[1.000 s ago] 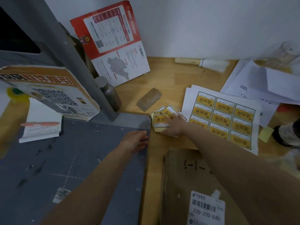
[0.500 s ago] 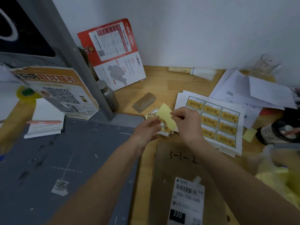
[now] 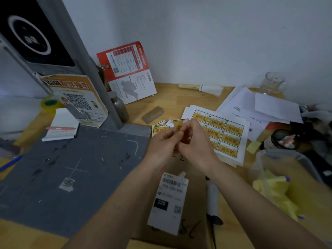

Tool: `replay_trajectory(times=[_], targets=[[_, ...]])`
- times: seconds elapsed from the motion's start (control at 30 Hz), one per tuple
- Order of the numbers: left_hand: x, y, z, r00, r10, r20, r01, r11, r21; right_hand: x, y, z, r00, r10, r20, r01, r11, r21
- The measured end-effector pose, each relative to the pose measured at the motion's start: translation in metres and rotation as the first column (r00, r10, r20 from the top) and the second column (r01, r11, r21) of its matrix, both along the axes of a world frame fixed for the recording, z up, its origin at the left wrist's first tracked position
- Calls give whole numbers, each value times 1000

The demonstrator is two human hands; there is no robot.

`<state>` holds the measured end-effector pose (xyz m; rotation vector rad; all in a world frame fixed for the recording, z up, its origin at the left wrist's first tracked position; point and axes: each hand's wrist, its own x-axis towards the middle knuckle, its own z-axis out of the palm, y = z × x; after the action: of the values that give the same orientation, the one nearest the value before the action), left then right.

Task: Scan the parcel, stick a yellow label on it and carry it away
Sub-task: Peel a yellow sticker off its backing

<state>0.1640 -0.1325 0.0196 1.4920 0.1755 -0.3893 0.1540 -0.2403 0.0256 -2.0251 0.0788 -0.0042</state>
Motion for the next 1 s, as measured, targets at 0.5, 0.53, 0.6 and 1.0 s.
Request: replay_trajectory(times=[0.5,0.53,0.6,1.0], targets=[[-66,-25,47,928,-181,326,96,961,260,-56,-39,48,978,-128,165,83,962,259],[-66,-23,51,928,-181,325,101,964,247,-59,-38,51,974,-152,166,101,955,280],[-66,-17,59,925,-182,332,109,968,227,-64,-34,59,970,-178,168,118,942,313],[-75,34,100,861,-267,432,191,959,212,-84,11,101,943,-228,240,115,905,409]])
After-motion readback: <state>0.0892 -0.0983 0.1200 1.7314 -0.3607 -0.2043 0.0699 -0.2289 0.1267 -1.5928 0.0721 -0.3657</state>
